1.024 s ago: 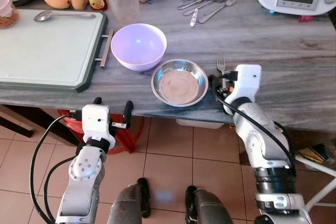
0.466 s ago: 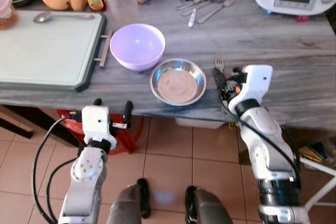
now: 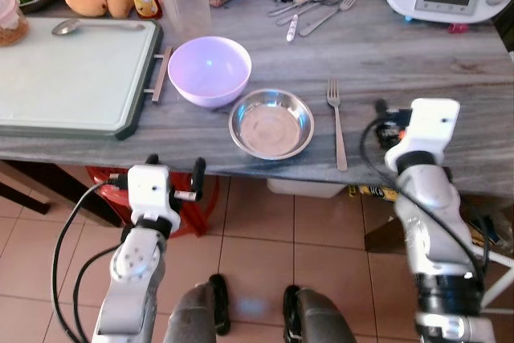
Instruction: Setting the table
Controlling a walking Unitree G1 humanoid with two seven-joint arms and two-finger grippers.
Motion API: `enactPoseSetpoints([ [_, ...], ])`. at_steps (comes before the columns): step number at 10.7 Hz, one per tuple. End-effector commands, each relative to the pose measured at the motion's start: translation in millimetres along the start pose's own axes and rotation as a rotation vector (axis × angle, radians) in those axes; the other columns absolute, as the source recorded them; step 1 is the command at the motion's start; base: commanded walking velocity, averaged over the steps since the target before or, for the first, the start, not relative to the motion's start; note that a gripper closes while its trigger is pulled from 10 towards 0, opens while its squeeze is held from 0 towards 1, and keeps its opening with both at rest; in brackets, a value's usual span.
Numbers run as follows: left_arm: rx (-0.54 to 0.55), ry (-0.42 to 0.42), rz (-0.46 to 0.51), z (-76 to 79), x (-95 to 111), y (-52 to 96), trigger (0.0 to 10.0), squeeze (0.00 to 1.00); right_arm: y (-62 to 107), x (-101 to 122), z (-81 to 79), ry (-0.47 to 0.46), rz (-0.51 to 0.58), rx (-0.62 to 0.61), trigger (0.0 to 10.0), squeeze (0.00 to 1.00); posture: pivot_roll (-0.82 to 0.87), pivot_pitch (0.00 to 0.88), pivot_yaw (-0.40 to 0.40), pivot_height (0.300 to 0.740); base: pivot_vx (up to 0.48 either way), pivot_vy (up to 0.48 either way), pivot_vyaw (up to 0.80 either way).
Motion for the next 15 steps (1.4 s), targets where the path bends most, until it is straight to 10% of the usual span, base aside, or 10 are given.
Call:
enactPoseSetpoints([
  [1, 0.005, -0.006, -0.029, -3.9, -4, 6.3, 10.0, 0.0, -4.1, -12, 1.4, -0.001, -0.067, 0.002, 10.0, 0.0, -0.05, 0.246, 0.032, 0.74, 0.0, 0.0, 0.0],
  [7, 0.003, -0.037, -0.055, -10.4, 1, 15.4, 10.0, 0.0, -30.4, -20, -27.9, 0.001, -0.168, 0.207, 10.0, 0.0, 0.0, 0.296, 0.048, 0.74, 0.0, 0.0, 0.0],
  [15, 0.003, -0.039, -0.065, -9.9, 1, 13.2, 10.0, 0.0, -24.6, -18, -53.3, -0.021, -0.167, 0.371, 10.0, 0.0, 0.0, 0.283, 0.045, 0.74, 0.0, 0.0, 0.0],
])
Point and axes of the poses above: a point about 5 cm out from each wrist's last joint towards the gripper, its own y axis pointing back from the gripper into the wrist, its own x axis along the axis of the wrist's last joint, z = x × y, the point moved 6 cm from there along -y, pointing out of the wrist towards the gripper, and after that the axes turned 10 degrees about y, right-handed, at the moved point
